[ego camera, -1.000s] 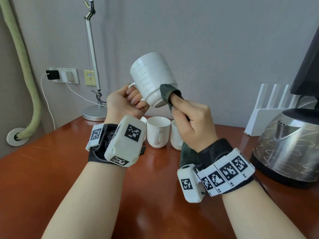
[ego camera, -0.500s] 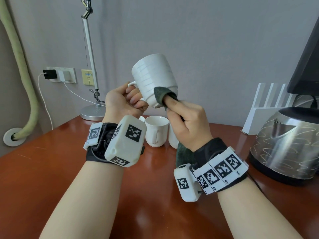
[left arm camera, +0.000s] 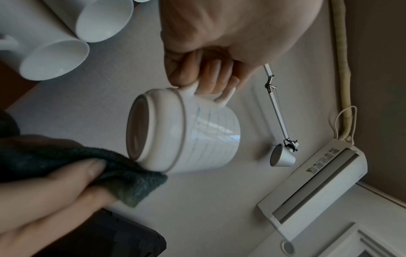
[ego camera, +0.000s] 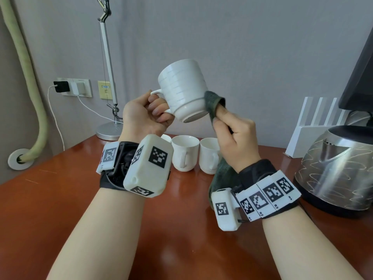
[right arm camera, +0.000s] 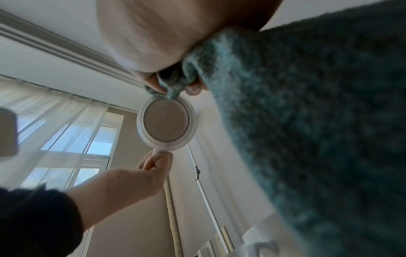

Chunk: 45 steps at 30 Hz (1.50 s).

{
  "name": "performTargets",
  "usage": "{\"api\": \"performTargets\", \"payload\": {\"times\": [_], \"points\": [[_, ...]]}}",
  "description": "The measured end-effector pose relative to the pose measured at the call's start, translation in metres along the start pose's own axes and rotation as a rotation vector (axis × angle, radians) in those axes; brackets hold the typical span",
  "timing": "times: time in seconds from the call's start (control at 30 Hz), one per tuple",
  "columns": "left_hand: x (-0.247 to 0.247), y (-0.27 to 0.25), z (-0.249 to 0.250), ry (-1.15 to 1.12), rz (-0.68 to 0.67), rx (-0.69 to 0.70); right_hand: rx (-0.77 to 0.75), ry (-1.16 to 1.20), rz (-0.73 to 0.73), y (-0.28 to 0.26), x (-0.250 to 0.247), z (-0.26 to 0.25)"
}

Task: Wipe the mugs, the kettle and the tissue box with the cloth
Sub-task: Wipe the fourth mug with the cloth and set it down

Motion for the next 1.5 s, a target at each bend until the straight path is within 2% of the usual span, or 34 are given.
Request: {"api": "performTargets", "payload": {"times": [0.07, 0.2, 0.33, 0.47, 0.63, 0.83, 1.0, 1.2, 1.5], "points": [[0.004, -0.001, 0.000, 0.045, -0.014, 0.020, 0.040, -0.033, 0.029, 0.002, -0.005, 0.004], [0.019, -0.005, -0.002, 0.247, -0.081, 0.073, -0.048, -0.098, 0.041, 0.002, -0.003, -0.010], [0.030, -0.013, -0.005, 0.359, -0.133, 0.101, -0.082, -0.310, -0.086, -0.001, 0.005, -0.011], [0.037, -0.016, -0.003, 0.400, -0.154, 0.156, -0.056, -0.356, -0.183, -0.001, 0.007, -0.003], [0.043, -0.021, -0.001, 0.499, -0.151, 0.231, -0.086, -0.450, -0.193, 0.003, 0.005, -0.008], [0.044, -0.022, -0.001, 0.608, -0.162, 0.238, -0.109, -0.506, -0.174, 0.006, 0.004, -0.014], [0.044, -0.021, -0.002, 0.593, -0.170, 0.223, -0.050, -0.526, -0.118, 0.009, -0.001, -0.012], [0.045, -0.022, -0.002, 0.602, -0.166, 0.229, -0.154, -0.497, -0.205, -0.004, 0.013, -0.017], [0.045, -0.022, -0.003, 0.563, -0.162, 0.201, -0.151, -0.495, -0.140, -0.001, 0.006, -0.021]]}}
Point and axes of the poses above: each hand's wrist, its own y-axis towards the middle knuckle, its own x-axis out of the palm, z = x × y, the point moved 4 cm from there along y, towards the middle knuckle, and after that the axes turned 5 degrees about x, right-handed, at the moved point
